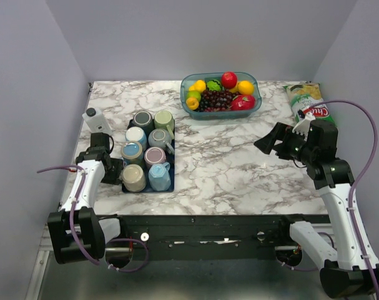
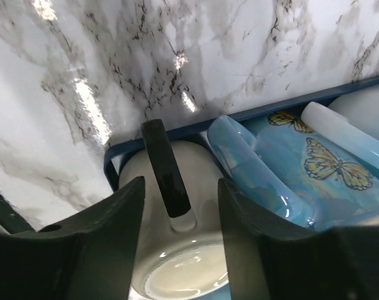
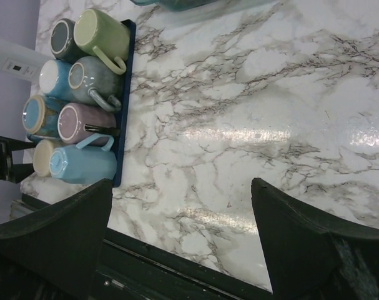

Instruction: Turn the mug right side up

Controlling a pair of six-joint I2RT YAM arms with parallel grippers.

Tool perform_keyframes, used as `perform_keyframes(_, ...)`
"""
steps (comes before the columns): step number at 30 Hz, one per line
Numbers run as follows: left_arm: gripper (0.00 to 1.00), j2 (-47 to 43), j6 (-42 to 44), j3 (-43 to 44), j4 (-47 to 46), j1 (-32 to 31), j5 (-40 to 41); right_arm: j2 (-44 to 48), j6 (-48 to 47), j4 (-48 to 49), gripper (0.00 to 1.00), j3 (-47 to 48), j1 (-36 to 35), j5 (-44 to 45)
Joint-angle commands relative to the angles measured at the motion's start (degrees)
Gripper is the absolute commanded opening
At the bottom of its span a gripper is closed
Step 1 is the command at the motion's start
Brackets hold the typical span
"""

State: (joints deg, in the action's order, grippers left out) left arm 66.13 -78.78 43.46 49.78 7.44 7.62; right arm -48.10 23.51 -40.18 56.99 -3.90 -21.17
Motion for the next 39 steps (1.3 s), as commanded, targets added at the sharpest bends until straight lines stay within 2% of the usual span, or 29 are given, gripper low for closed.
perform_keyframes(1,0.51,1.0,-3.2,-1.4,-0.3,0.2,-3.9,1.5,-1.3,-2.2,0.97,-1.3,0.2,2.7)
perform_keyframes(4,0.44,1.6,-3.7,-1.8,0.0,0.3,-4.4,2.1,-1.4,-2.6,0.97,-1.6,0.3,3.3)
perform_keyframes(9,0.40,1.9,-3.8,-2.9,-0.2,0.3,-5.2,3.0,-1.7,-3.1,0.98,-2.1,0.2,4.3)
perform_keyframes(15,0.20,1.6,-3.2,-4.0,-0.5,0.3,-5.8,3.8,-1.5,-3.8,0.98,-2.4,0.3,4.8)
perform_keyframes(16,0.13,1.5,-3.1,-3.8,-0.5,0.3,-5.9,3.9,-1.5,-3.9,0.98,-2.5,0.3,4.8)
perform_keyframes(19,0.00,0.7,-2.5,-3.3,0.1,0.3,-6.2,4.5,-1.5,-4.0,0.97,-2.8,0.3,4.9)
perform_keyframes(27,0.00,-4.2,-2.0,0.6,5.5,0.3,-4.5,4.9,-1.3,-4.2,0.98,-2.5,0.3,4.2)
perform_keyframes(34,0.00,-12.8,1.9,9.0,13.1,0.1,-3.7,3.5,-0.2,-3.2,0.97,-0.9,0.2,1.0)
perform_keyframes(39,0.00,-17.3,6.6,12.4,15.1,-0.2,-6.5,1.4,0.7,-2.1,0.97,1.0,0.2,-1.5)
